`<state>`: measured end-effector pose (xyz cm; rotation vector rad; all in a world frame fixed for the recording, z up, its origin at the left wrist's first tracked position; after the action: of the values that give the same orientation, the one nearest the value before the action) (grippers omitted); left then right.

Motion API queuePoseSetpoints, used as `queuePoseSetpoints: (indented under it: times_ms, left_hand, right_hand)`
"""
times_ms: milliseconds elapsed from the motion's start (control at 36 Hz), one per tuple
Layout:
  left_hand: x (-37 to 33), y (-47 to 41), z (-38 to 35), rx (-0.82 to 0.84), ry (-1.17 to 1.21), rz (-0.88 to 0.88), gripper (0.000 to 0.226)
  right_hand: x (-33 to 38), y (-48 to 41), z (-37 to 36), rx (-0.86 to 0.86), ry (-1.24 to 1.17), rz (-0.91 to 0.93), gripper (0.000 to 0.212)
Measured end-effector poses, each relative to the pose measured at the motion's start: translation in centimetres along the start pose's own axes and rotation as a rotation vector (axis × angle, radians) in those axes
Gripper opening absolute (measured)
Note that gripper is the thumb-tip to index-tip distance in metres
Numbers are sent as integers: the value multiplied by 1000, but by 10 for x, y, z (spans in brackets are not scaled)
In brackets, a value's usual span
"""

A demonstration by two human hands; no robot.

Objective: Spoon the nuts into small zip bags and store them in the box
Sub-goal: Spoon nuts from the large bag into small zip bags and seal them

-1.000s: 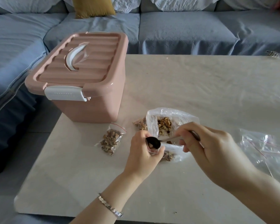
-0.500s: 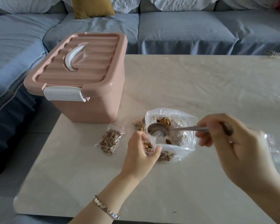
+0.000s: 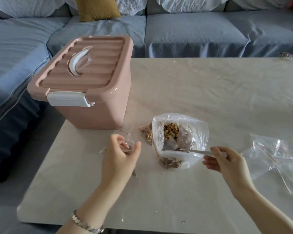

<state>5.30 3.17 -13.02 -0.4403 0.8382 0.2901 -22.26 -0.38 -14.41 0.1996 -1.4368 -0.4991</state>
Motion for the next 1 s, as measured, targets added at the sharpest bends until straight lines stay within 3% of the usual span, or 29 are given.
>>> queuePoseSetpoints:
  times_ms: [111,250,361,444,556,694,889,944,1000]
  left_hand:
    - [18,-19,23,-104,-161,109,40]
    - [43,-31,26,-14,-340,229,55]
    - [48,-30,19,86,-367,207,69]
    - [37,-24,16,73,-423,122,78]
    - [5,-10,9,-50,-484,-293,61]
    - [-34,9,-17,111,-291,-639,42]
    - [-68,22,-48,314,-178,-605,20]
    - [-75,23,-52,357,-192,-588,8]
    - [-79,24,-55,420,-211,-541,11]
  right_hand:
    - [-8,-3,2,0,105,2,12]
    - [-13,-6,3,-15,170,16,15]
    - [-17,-9,1,-25,242,15,13]
    - [-20,-10,1,-27,295,4,14]
    - [-11,-9,9,-80,405,72,9]
    - [7,-16,48,-234,592,205,10]
    - [4,-48,118,-395,1018,39,35]
    - [0,-58,130,-386,1069,-45,42]
    - [-4,-64,135,-358,1055,-128,47]
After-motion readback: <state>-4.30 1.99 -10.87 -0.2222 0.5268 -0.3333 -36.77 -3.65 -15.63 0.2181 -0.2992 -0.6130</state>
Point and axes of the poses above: each hand's wrist, its own y-axis away from the middle knuckle, its own z-axis out of the back of the hand, x = y × z, the point moved 4 cm from there along -y, towards the middle knuckle, and after that the axes turned 11 degrees about -z, right-handed, at the moved point
